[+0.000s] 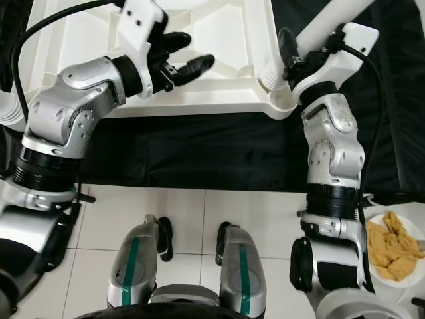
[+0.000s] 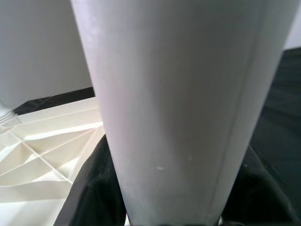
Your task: Building children table
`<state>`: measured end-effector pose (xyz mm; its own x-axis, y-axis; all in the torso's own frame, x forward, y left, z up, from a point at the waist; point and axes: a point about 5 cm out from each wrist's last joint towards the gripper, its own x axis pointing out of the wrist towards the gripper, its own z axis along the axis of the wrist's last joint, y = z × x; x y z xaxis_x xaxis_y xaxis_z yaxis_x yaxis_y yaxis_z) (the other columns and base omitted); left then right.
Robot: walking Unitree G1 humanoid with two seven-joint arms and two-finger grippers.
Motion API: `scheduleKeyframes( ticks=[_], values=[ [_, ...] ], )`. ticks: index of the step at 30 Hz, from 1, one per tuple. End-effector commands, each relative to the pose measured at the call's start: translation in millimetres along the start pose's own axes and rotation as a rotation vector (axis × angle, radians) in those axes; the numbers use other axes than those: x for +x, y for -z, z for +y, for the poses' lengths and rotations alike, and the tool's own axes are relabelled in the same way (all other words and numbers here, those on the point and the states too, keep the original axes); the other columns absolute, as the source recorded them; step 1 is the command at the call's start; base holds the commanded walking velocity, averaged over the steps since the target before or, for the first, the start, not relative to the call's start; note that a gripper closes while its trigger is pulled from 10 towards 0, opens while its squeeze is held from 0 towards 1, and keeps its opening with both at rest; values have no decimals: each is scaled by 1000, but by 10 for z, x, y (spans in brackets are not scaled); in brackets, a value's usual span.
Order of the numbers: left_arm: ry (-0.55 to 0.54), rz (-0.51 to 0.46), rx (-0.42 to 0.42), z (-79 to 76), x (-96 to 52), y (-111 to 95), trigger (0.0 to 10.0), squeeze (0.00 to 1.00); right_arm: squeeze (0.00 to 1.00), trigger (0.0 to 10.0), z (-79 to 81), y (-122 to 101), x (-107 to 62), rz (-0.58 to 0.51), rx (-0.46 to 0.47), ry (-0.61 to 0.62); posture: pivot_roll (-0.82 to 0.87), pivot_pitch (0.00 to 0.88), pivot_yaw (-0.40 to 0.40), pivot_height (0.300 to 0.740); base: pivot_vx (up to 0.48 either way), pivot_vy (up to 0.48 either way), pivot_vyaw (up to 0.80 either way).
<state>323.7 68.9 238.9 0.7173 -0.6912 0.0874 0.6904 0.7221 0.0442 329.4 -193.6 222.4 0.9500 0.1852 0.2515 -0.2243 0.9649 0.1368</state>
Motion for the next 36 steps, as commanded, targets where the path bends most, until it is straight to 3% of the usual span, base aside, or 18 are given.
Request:
scheduleKeyframes(
  ticks=[1, 5, 9, 16, 17, 22, 26, 31, 36],
  values=[
    [-107, -33, 38, 75, -43, -49, 10000, 0, 0, 10000, -20, 7, 13, 15, -18, 3, 65, 81, -39, 740, 0, 0, 0],
    [-146, -20, 74, 26, -62, 35, 10000, 0, 0, 10000, -12, 29, 66, 33, -29, -10, 81, 80, -63, 740, 0, 0, 0],
    [-265, -8, 119, 1, -71, 105, 10000, 0, 0, 10000, 10, 48, 99, 44, -58, -32, 85, 81, -69, 740, 0, 0, 0],
    [-425, -49, 92, 51, -91, 112, 10000, 0, 0, 10000, 20, 27, 83, 14, -49, -31, 72, 68, -67, 740, 0, 0, 0],
    [-471, -59, 90, 105, -111, 133, 10000, 0, 0, 10000, 49, 59, 65, 2, -14, -25, 66, 62, -67, 740, 0, 0, 0],
    [-535, -80, 121, 223, -163, 183, 10000, 0, 0, 10000, 167, 156, 20, -4, 6, -37, 61, 57, -65, 740, 0, 0, 0],
    [-553, -90, 106, 253, -179, 201, 10000, 0, 0, 10000, 192, 171, 14, -3, 10, -42, 61, 57, -65, 740, 0, 0, 0],
    [-553, -72, 149, 273, -228, 356, 10000, 0, 0, 10000, 202, 172, 14, -17, 14, -30, 62, 55, -58, 740, 0, 0, 0],
    [-591, -156, 87, 335, -292, 438, 10000, 0, 0, 10000, 159, 144, 23, -41, 1, -17, 85, 51, -78, 740, 0, 0, 0]
  ],
)
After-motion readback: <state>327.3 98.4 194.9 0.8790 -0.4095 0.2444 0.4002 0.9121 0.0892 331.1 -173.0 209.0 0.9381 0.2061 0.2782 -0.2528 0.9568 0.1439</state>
